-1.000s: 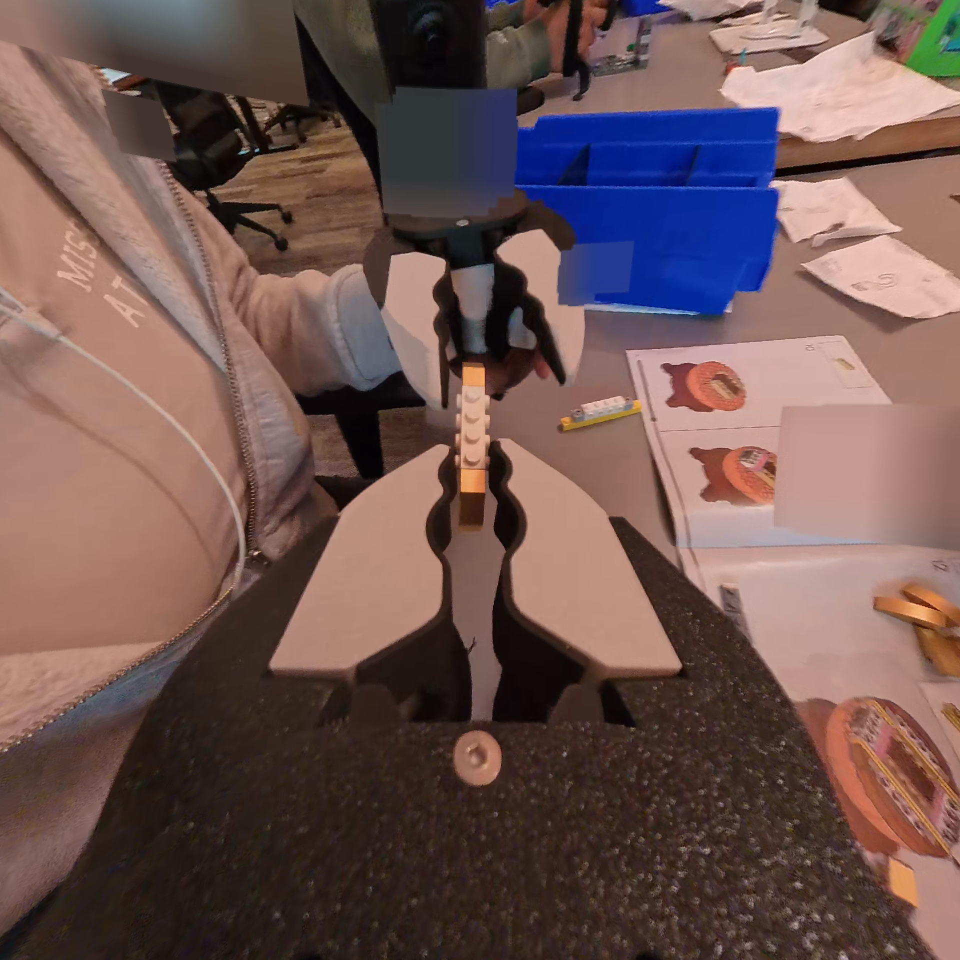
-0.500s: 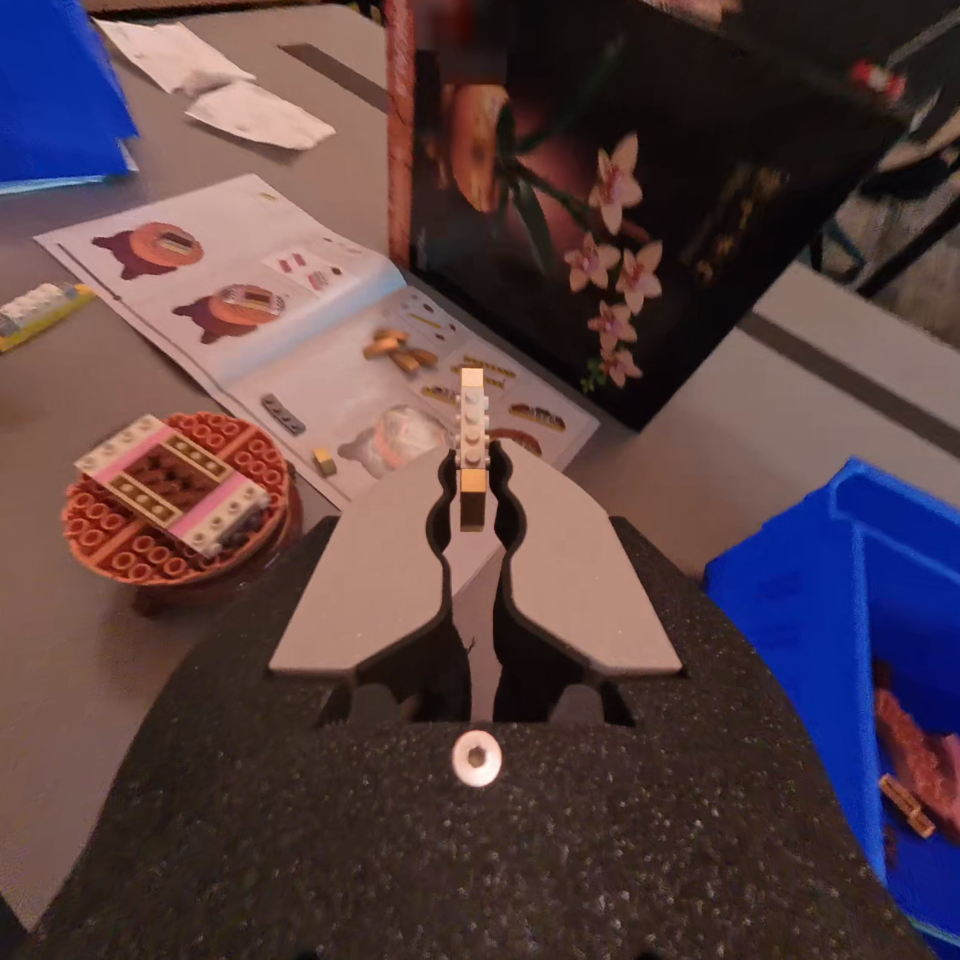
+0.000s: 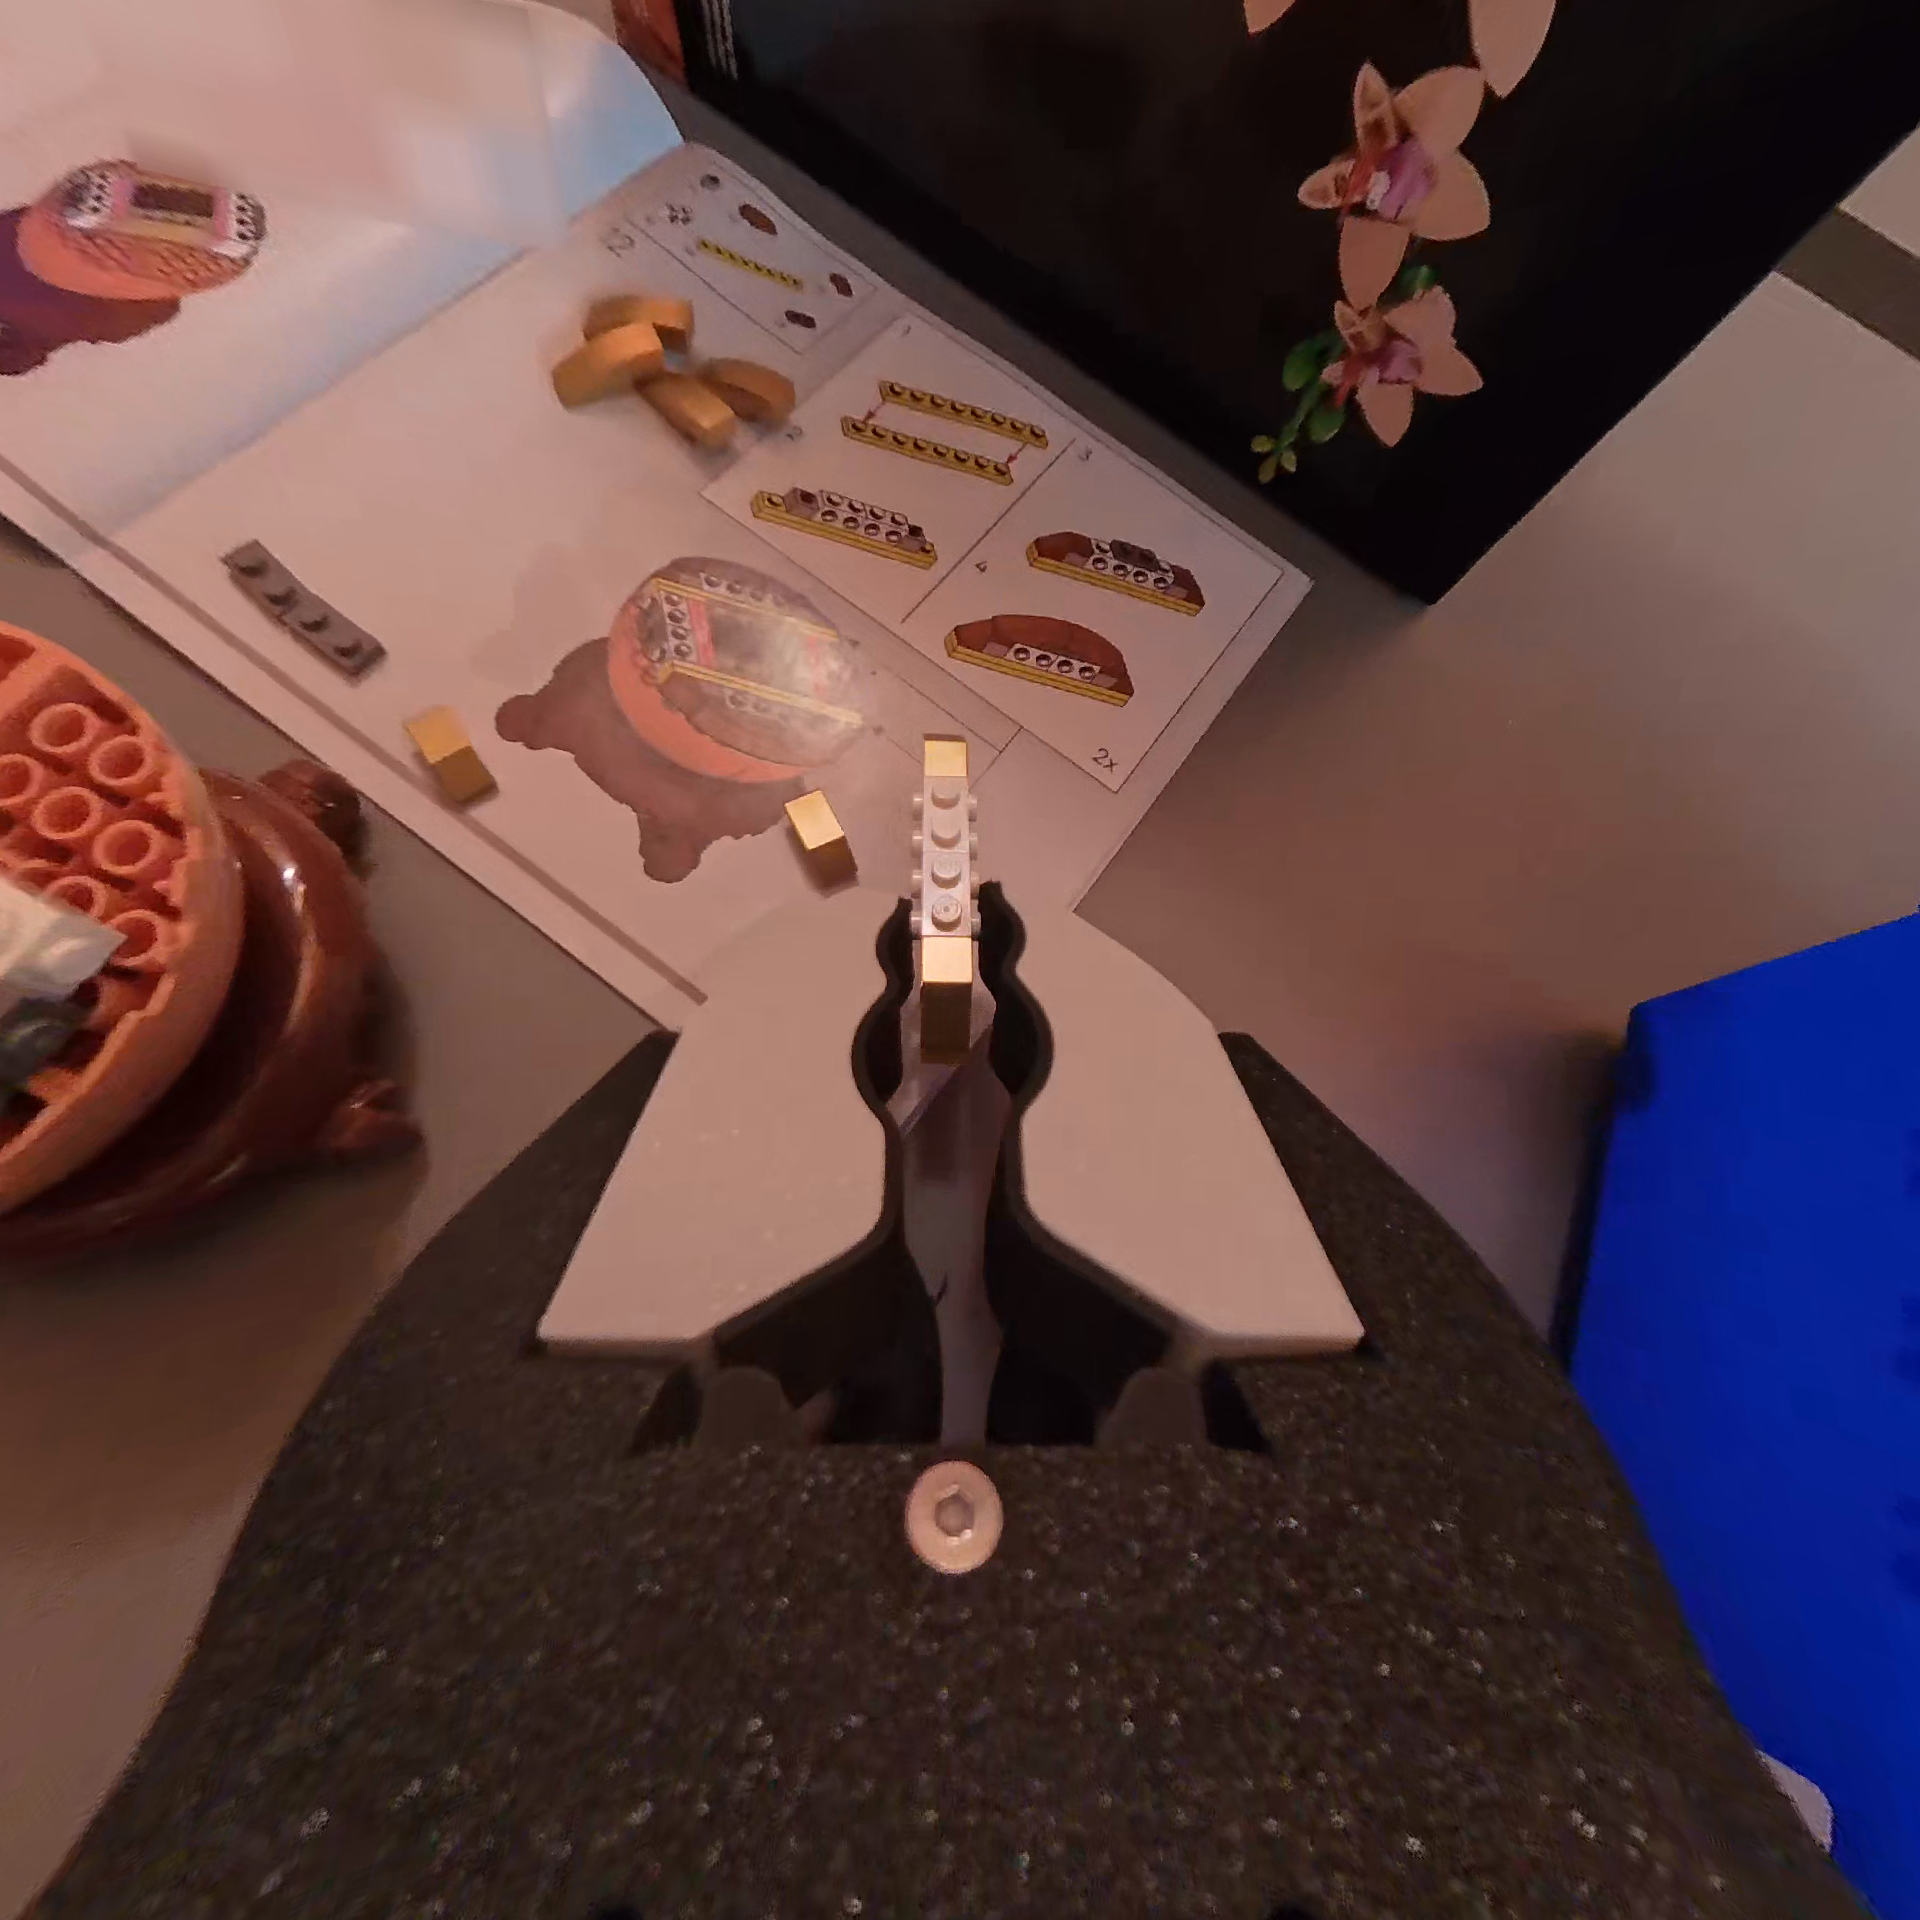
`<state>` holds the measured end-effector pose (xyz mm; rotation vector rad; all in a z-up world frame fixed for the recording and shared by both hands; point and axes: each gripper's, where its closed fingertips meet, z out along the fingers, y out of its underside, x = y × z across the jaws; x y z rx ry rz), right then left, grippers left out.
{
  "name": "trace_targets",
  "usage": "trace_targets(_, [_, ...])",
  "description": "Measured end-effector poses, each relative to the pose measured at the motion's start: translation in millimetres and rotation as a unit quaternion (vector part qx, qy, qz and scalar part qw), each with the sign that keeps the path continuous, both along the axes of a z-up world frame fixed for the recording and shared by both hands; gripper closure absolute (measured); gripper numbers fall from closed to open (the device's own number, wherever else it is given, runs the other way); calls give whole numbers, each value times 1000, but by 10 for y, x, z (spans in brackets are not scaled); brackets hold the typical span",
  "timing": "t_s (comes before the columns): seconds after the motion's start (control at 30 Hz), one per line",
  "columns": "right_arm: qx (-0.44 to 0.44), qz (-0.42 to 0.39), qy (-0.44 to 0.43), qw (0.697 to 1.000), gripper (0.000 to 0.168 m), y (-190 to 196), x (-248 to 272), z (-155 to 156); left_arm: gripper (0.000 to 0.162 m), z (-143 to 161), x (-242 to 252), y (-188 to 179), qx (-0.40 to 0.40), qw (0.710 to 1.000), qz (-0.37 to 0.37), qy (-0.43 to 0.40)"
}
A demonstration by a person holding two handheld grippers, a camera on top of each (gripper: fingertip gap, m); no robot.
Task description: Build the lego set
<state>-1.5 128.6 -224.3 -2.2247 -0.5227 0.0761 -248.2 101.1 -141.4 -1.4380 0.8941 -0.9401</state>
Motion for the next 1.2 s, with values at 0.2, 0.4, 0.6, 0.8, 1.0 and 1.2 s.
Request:
trace_targets(0.2, [-19,-4,-11,1000,152,17,11,-106,121,48,-35,-14,-5,1000,-12,-24])
trace_targets(0.4, [-18,4,-12,1000,133,-68,30,-1,121,135,-247,-3,20,999,6,44])
trace_targets(0.6, [41,19,-20,999,131,-119,-6,390,124,-136,-488,60,-47,987,61,142])
trace_targets(0.8, [73,82,-66,992,140,-234,-186,618,113,-596,-572,149,-98,946,136,276])
trace_targets(1.0, [-40,150,-100,983,150,-281,-261,232,119,-701,-481,133,-128,939,135,290])
trace_targets(1.2, [-83,168,-109,976,155,-107,-285,47,120,-746,-425,136,-139,940,129,284])
